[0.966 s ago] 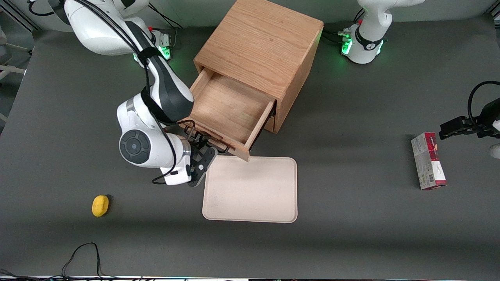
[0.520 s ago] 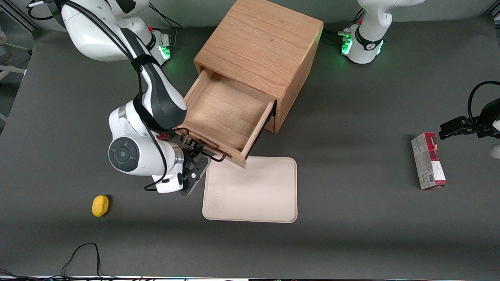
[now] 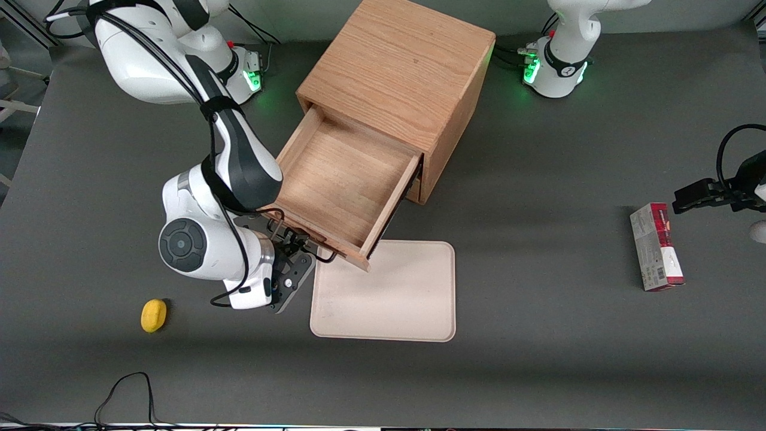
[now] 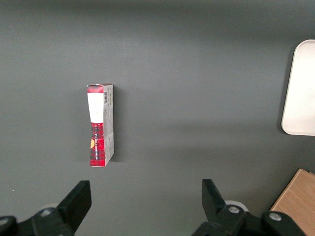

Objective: Open upper drawer
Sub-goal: 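Keep pulling the drawer further out with the right gripper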

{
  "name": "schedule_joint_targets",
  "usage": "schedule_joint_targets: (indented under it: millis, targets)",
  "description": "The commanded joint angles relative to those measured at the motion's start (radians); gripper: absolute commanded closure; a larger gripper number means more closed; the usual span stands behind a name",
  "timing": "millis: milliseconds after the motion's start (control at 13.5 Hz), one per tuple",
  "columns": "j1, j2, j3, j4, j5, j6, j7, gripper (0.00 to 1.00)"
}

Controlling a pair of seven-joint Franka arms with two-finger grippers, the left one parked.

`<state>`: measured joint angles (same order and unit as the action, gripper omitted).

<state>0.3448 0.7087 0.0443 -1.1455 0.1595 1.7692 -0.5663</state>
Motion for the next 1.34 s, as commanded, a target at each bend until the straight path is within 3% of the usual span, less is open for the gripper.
schedule_joint_targets:
  millis: [0,1263]
  targets:
    - [-0.012,0.035,0.003,0.052,-0.020,0.018,-0.041,0.00]
    - [-0.063,0.031,0.002,0.124,-0.018,0.010,-0.043,0.00]
